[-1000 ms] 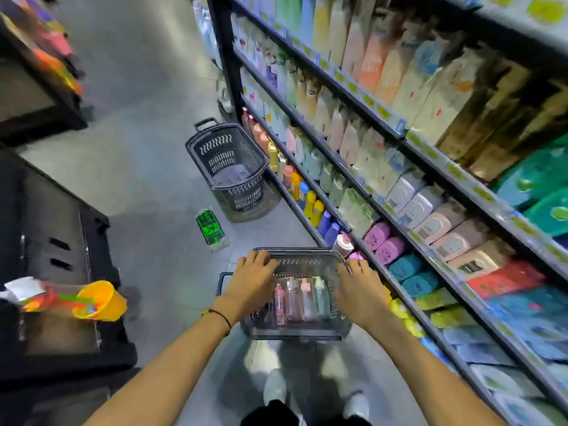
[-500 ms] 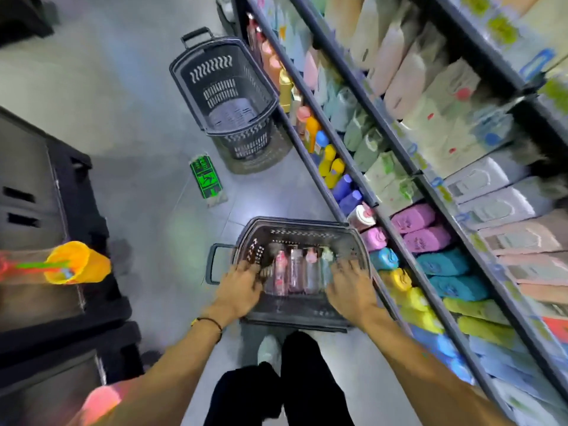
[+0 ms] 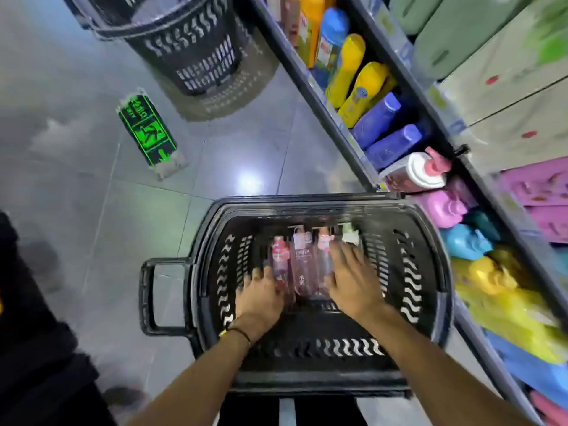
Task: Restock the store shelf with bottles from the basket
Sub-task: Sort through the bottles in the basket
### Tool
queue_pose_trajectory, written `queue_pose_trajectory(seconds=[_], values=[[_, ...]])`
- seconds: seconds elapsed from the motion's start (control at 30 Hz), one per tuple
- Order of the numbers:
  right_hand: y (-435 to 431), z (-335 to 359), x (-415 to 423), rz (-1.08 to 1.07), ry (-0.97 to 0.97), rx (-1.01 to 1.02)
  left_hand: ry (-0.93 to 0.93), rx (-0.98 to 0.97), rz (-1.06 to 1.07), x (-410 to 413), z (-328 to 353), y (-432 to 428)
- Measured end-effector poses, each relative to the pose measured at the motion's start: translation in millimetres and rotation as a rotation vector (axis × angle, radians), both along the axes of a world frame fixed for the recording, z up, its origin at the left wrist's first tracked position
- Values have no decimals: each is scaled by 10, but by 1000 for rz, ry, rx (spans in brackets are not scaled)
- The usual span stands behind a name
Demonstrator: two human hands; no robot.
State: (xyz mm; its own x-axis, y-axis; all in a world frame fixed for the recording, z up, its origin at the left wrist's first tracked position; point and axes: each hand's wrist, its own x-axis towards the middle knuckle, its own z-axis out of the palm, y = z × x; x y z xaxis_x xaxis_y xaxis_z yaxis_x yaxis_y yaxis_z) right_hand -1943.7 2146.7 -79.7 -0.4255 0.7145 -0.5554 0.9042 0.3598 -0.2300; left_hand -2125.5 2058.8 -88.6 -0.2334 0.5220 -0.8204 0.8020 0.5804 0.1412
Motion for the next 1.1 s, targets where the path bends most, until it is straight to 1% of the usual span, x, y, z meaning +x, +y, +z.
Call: queue_pose_trajectory(seconds=[0.13, 0.27, 0.37, 0.43, 0.5, 0.57, 0.67, 0.73, 0.83, 0.93, 1.03, 1.1], values=[[-89, -809, -71, -4, 0, 6, 12, 24, 147, 2, -966, 61], [-215, -1364, -45, -23, -19, 10, -49, 23, 362, 55, -1803, -43], [-331, -1643, 22, -49, -2, 8, -80, -25, 503, 123, -2217, -94], [-398, -1761, 48, -73, 3, -20, -90, 16, 592, 152, -2402, -117], [-451, -1845, 42, -94, 5, -81, -104, 51, 621, 166, -2556, -139], [-509, -1920, -2, -134, 39, -111, -81, 68, 596, 160, -2596, -161], [-593, -1968, -109, -248, 86, -186, -40, 87, 543, 135, -2364, -136], [-640, -1988, -187, -291, 63, -217, -18, 91, 497, 96, -2158, -125], [-709, -2014, -307, -330, 37, -257, 20, 82, 530, -7, -1866, -120], [-765, -2060, -441, -383, 18, -239, -1, 78, 614, -85, -1605, -128], [-800, -2123, -565, -480, -23, -165, -37, 102, 581, -65, -1395, -182], [-818, -2177, -628, -572, -15, -117, -44, 103, 570, -44, -1316, -225]])
